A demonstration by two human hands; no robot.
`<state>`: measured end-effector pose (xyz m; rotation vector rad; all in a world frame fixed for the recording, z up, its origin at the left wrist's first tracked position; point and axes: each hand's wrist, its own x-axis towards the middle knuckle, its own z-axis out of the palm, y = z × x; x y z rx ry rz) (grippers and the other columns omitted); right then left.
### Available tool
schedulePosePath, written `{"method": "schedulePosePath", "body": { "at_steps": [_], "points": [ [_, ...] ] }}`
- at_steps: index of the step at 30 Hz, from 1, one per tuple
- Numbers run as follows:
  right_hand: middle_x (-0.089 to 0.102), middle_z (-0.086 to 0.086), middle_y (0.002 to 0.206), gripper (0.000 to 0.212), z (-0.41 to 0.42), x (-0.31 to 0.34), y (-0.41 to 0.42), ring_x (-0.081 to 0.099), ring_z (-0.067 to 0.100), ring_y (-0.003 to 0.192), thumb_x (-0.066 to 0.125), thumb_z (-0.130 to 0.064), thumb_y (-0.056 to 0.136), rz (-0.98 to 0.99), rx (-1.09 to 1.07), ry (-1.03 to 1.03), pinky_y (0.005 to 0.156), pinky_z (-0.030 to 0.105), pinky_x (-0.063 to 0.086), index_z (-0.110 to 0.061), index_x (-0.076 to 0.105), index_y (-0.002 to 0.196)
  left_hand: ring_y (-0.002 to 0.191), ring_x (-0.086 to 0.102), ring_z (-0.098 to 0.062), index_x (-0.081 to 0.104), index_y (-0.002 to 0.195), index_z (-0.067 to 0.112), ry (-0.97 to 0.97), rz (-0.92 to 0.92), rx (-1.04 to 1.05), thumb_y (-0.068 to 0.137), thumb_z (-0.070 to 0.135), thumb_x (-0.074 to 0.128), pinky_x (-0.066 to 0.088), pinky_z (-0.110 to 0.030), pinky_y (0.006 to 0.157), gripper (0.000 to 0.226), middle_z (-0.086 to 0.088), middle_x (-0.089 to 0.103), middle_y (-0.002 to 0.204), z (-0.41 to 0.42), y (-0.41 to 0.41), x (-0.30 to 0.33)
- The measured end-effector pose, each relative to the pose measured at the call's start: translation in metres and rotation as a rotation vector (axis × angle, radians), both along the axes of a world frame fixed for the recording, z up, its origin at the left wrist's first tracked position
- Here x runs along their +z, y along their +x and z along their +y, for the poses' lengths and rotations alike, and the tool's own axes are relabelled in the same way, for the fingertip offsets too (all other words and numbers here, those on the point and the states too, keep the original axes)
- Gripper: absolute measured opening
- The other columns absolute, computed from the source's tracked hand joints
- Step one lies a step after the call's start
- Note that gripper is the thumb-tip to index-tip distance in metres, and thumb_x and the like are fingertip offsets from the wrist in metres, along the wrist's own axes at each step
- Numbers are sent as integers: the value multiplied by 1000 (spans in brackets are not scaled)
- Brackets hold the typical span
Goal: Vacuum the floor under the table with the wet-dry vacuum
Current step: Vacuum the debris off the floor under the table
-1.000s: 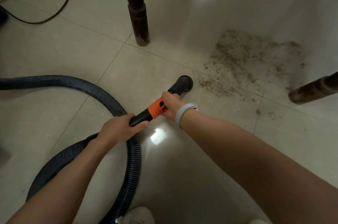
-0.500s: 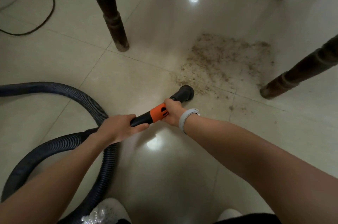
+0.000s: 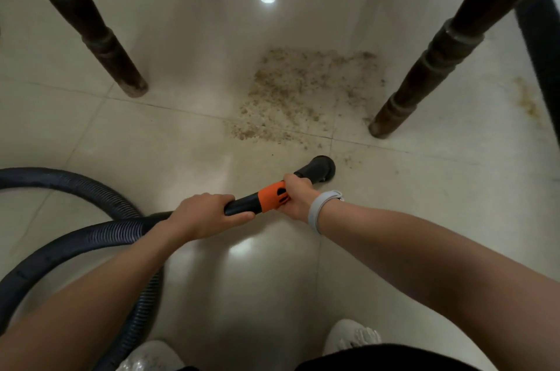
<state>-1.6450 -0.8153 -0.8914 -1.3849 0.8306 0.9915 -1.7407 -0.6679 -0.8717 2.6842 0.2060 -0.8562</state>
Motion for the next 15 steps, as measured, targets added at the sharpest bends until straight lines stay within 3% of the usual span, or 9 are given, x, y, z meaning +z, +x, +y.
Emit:
{"method": "schedulePosePath", "body": {
  "at_steps": [2,5,9,12,15],
  "points": [
    [42,10,81,10,-16,1,2,50,23,76,35,-11,100,-3,-28,-6,81,36,47,-3,39,96,59,49,-10,55,93,25,-11,-2,-27,85,68,41,34,-23,53,45,6,53,69,-13,6,-2],
    [43,10,82,6,-38,1,10,48,23,75,35,-11,101,-29,-85,-19,86,40,47,-5,35,104,60,50,-11,53,93,26,-10,-33,-70,85,69,40,37,-25,54,46,7,52,68,-33,18,-4],
    [43,10,82,10,-66,-2,24,46,22,70,37,-10,100,-65,-150,-35,80,38,45,-6,36,108,62,48,-12,53,97,24,10,-92,-147,86,67,40,33,-23,51,47,9,48,67,-58,38,-3],
    [45,11,85,11,-88,-4,33,48,24,73,38,-11,99,-70,-204,-70,80,40,46,-8,38,110,64,48,-13,49,96,24,-14,-84,-222,88,66,40,30,-22,49,44,9,46,68,-79,52,-3],
    [49,13,97,15,-109,-5,37,52,28,89,38,-13,100,-61,-259,-109,81,43,47,-10,40,114,66,48,-14,47,94,23,-31,-73,-275,89,65,39,29,-23,50,42,9,43,66,-97,63,-4]
  ]
}}
